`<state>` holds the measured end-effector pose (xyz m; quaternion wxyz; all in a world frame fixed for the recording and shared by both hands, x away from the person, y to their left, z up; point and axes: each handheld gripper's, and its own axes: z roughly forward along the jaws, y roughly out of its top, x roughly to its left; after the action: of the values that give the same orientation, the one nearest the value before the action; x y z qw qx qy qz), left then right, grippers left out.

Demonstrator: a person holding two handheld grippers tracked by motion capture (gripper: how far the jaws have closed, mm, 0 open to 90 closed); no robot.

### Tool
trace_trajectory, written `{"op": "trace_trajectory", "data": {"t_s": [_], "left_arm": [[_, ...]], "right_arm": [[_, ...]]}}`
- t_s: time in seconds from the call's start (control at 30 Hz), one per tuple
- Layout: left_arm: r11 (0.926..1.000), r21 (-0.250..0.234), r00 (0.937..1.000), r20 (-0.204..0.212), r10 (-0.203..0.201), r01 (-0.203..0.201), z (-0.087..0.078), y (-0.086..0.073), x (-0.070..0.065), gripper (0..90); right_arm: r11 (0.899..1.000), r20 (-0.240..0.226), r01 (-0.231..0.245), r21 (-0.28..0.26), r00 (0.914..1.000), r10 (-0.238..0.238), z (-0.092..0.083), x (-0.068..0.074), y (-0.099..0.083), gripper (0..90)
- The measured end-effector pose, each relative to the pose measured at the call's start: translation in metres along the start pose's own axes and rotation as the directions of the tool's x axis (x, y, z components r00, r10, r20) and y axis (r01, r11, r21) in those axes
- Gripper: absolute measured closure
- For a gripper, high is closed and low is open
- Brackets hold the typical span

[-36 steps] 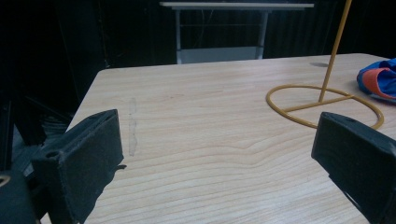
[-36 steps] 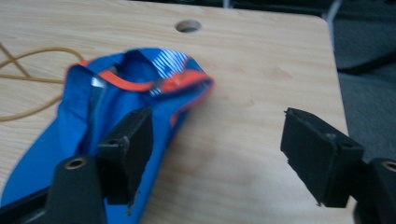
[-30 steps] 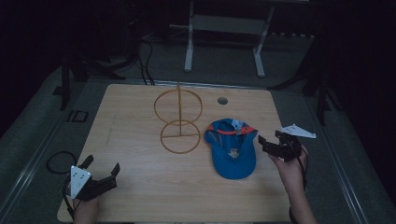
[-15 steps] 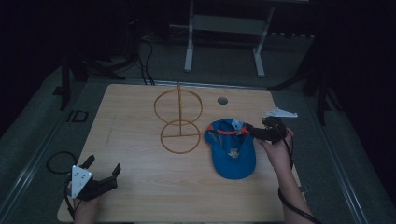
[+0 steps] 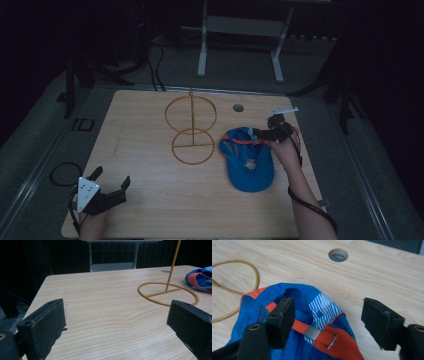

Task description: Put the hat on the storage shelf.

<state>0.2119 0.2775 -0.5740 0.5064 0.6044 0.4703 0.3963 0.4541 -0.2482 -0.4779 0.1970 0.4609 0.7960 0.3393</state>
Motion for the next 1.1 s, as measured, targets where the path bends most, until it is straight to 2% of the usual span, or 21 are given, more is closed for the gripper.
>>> {"op": "trace_trajectory", "data": {"t_s": [0.1,0.23,0.37,0.5,0.67,0.73,0.77,0.83,0.97,1.0,1.03,1.1], "left_arm": [[1.0000,0.001,1.0000,0.003,0.000,0.000,0.000,0.000,0.000,2.4],[1.0000,0.004,1.0000,0.001,0.009,-0.009,0.000,0.000,0.000,2.4],[0.9999,0.004,0.9999,0.002,0.011,-0.011,0.000,0.000,-0.001,2.4],[0.9999,0.006,0.9999,0.003,0.015,-0.015,0.000,0.000,-0.001,2.4],[0.9996,0.013,0.9997,-0.005,0.026,-0.026,0.001,0.000,-0.001,2.4],[0.9992,0.016,0.9993,-0.009,0.037,-0.037,0.001,0.000,-0.002,2.4],[0.9993,0.015,0.9994,-0.008,0.034,-0.034,0.001,0.000,-0.001,2.4],[0.9997,0.009,0.9998,-0.002,0.021,-0.021,0.001,0.000,-0.001,2.4],[0.9998,0.009,0.9999,-0.006,0.016,-0.016,0.001,0.000,-0.001,2.4],[0.9998,0.009,0.9999,-0.006,0.015,-0.015,0.001,0.000,-0.001,2.4],[0.9999,0.010,0.9999,-0.005,0.014,-0.014,0.000,0.000,0.000,2.4],[0.9999,0.009,0.9999,-0.004,0.011,-0.011,0.000,0.000,-0.001,2.4]], "right_arm": [[0.999,0.001,0.005,0.033,1.0000,-0.005,0.011,-0.001,0.003,28.0],[0.997,-0.011,-0.026,0.068,0.9996,0.027,0.026,-0.004,0.004,28.1],[0.994,-0.001,-0.040,0.098,0.9992,0.040,0.037,-0.005,0.005,28.1],[0.989,0.020,-0.023,0.144,0.9996,0.020,0.049,-0.006,0.004,28.0],[0.983,0.020,-0.021,0.183,0.9996,0.018,0.060,-0.007,-0.001,27.8],[0.980,0.019,-0.015,0.200,0.9998,0.011,0.063,-0.006,-0.004,32.3],[0.974,0.008,0.003,0.225,1.0000,-0.004,0.066,-0.005,-0.007,38.3],[0.971,0.003,0.018,0.238,0.9998,-0.020,0.068,-0.005,-0.009,39.7],[0.961,0.004,0.054,0.273,0.9984,-0.057,0.073,-0.005,-0.015,49.4],[0.964,-0.018,0.049,0.262,0.9988,-0.046,0.072,-0.006,-0.016,56.4],[0.964,-0.018,0.049,0.262,0.9988,-0.046,0.072,-0.006,-0.016,56.4],[0.965,-0.020,0.053,0.257,0.9986,-0.050,0.071,-0.005,-0.016,64.7]]}}
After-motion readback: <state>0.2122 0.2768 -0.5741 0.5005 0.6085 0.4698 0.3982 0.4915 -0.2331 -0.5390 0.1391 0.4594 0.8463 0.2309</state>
